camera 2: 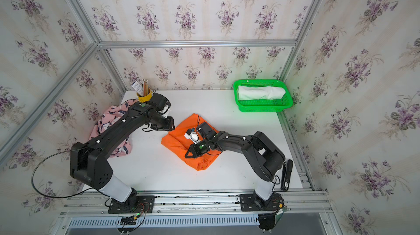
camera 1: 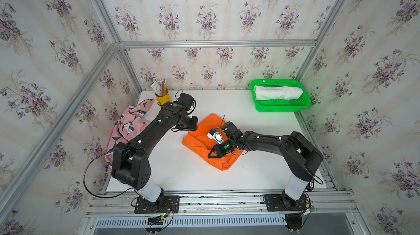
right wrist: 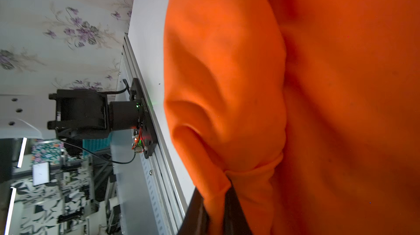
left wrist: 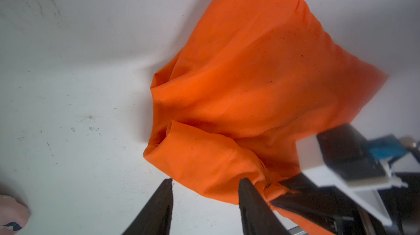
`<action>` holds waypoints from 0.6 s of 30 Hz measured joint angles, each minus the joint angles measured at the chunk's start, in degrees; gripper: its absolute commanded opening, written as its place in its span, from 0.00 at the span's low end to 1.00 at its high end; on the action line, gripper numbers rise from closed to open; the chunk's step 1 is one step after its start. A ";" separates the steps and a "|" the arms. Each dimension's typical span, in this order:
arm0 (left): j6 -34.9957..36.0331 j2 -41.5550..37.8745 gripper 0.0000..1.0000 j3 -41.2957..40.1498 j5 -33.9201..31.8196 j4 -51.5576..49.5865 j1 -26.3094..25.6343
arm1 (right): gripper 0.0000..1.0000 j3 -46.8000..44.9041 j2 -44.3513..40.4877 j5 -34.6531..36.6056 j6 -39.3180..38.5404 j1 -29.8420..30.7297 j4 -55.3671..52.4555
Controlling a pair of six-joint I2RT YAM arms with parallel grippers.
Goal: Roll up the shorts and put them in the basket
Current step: Roll the shorts at the center of the board.
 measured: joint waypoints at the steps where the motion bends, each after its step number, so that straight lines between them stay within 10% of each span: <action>1: 0.09 0.48 0.52 0.00 0.37 -0.26 -0.22 | 0.07 -0.17 1.22 -1.49 0.55 -1.44 0.98; 18: 1.64 10.03 0.47 -0.24 5.84 1.55 -3.15 | 0.45 -0.09 5.09 1.01 0.11 -6.99 -0.85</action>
